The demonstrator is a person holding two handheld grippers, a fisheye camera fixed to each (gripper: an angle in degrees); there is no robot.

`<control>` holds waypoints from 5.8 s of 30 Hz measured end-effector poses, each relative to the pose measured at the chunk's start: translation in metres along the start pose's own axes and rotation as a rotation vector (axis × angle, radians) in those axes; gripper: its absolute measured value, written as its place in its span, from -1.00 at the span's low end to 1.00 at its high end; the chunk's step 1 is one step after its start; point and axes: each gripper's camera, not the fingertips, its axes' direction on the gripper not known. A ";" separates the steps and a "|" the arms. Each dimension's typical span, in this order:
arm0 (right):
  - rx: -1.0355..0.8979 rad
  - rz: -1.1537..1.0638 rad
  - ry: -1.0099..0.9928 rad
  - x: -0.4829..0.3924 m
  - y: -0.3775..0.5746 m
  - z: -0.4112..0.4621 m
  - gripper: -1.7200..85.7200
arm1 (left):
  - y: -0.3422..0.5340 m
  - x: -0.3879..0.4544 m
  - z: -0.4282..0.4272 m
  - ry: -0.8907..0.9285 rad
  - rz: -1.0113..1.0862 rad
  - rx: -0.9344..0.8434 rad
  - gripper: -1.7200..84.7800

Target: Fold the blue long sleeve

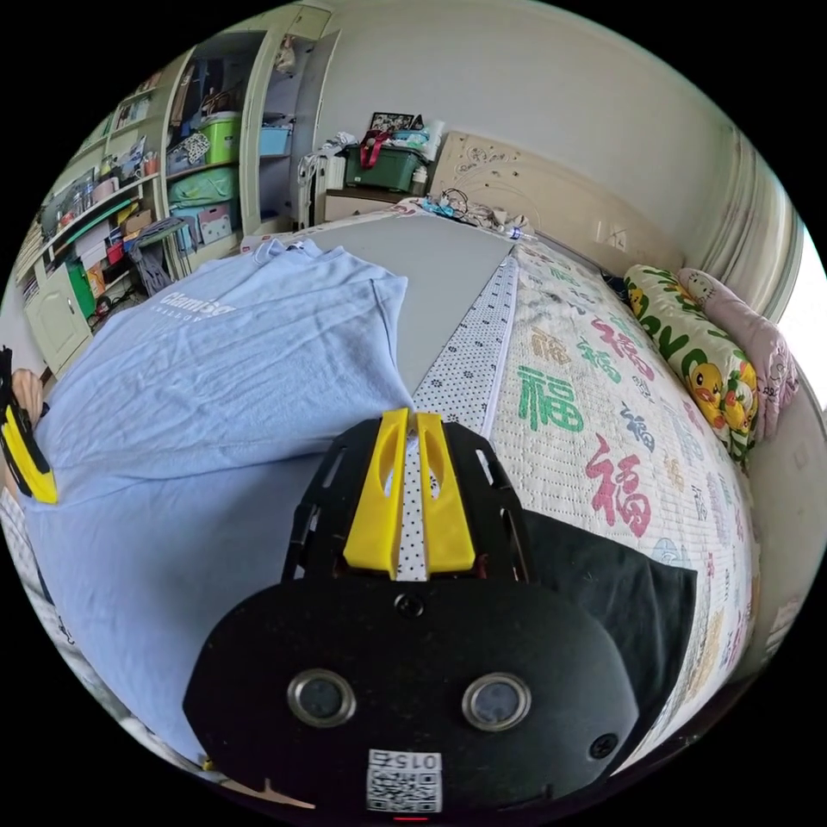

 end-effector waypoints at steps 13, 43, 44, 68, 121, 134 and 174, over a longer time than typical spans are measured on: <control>0.006 0.035 -0.061 0.010 0.033 0.019 -0.86 | 0.003 0.001 0.028 0.014 -0.023 0.001 -0.97; 0.441 -0.963 -0.613 -0.234 0.231 -0.098 -0.85 | 0.143 -0.032 0.098 -0.036 -0.603 -0.047 -0.81; 0.387 -1.076 -0.596 -0.263 0.246 -0.091 -0.85 | 0.144 -0.022 0.103 -0.045 -0.569 -0.084 -0.74; 0.302 -1.238 -0.531 -0.343 0.353 -0.020 -0.97 | 0.220 0.100 0.196 0.132 -0.453 -0.085 -0.80; 0.380 -1.243 -0.536 -0.337 0.326 0.037 -0.96 | -0.049 0.258 0.083 -0.770 -0.400 0.057 -0.94; 0.542 -0.850 -0.614 -0.232 0.279 0.027 -0.79 | -0.178 0.175 0.099 -0.604 -0.245 -0.143 -0.93; 0.438 -0.798 -0.624 -0.142 0.218 -0.073 -0.88 | 0.158 0.067 0.025 -0.750 -1.018 0.467 -0.81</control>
